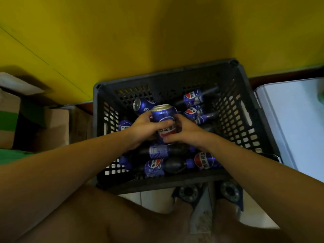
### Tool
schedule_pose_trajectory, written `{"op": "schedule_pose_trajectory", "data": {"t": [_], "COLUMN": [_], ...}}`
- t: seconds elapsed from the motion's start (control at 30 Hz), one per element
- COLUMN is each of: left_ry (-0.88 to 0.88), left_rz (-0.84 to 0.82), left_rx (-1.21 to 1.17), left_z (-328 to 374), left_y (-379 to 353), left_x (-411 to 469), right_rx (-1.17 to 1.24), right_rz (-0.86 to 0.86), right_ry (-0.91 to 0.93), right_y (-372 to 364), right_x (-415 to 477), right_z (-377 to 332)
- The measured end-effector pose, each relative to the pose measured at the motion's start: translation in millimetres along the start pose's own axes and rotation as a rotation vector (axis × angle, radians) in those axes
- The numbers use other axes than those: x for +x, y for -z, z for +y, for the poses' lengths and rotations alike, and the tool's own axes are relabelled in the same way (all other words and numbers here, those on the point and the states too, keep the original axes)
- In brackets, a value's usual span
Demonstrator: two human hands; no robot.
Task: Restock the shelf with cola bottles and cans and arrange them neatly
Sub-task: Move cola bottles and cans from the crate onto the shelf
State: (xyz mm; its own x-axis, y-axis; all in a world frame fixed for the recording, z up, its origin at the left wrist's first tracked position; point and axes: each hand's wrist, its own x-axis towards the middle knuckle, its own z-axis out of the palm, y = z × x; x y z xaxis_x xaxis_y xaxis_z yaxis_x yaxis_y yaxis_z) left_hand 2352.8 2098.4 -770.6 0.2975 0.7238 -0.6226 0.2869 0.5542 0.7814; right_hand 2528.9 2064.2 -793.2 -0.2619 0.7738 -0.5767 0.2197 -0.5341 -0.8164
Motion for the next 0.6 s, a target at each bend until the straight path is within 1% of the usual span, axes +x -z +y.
{"op": "schedule_pose_trajectory", "data": {"t": [0.07,0.1,0.2,0.23,0.27,0.3,0.37,0.4,0.43,0.47,0.6], "left_ry": [0.016,0.040,0.101,0.114,0.087,0.051,-0.020,-0.016,0.010,0.016,-0.028], "left_rz": [-0.047,-0.080,-0.134,-0.122,-0.121,-0.155,-0.324,-0.415,-0.480,-0.523,-0.630], "left_rx": [-0.078,-0.078,0.006,0.102,0.322,0.645,1.254,1.425,1.507,1.538,1.622], "left_z": [8,12,9,1,-7,-16,-38,-45,-49,-51,-46], "left_y": [-14,-16,-13,-8,-4,-1,-5,-11,-16,-21,-30], "left_x": [-1,-2,7,11,16,21,27,29,35,41,67], "right_rx": [0.054,0.030,-0.177,-0.247,-0.292,-0.311,-0.285,-0.269,-0.262,-0.260,-0.277], "right_rz": [0.102,0.164,0.265,0.283,0.300,0.315,0.355,0.370,0.377,0.378,0.372], "right_ry": [0.061,0.083,0.081,0.081,0.084,0.085,0.070,0.063,0.062,0.062,0.078], "right_y": [-3,-2,11,17,22,27,32,33,34,35,39], "right_x": [-3,-5,-12,-15,-17,-19,-20,-20,-18,-17,-19], "right_z": [-9,-11,-5,-2,2,6,15,20,25,30,48]}}
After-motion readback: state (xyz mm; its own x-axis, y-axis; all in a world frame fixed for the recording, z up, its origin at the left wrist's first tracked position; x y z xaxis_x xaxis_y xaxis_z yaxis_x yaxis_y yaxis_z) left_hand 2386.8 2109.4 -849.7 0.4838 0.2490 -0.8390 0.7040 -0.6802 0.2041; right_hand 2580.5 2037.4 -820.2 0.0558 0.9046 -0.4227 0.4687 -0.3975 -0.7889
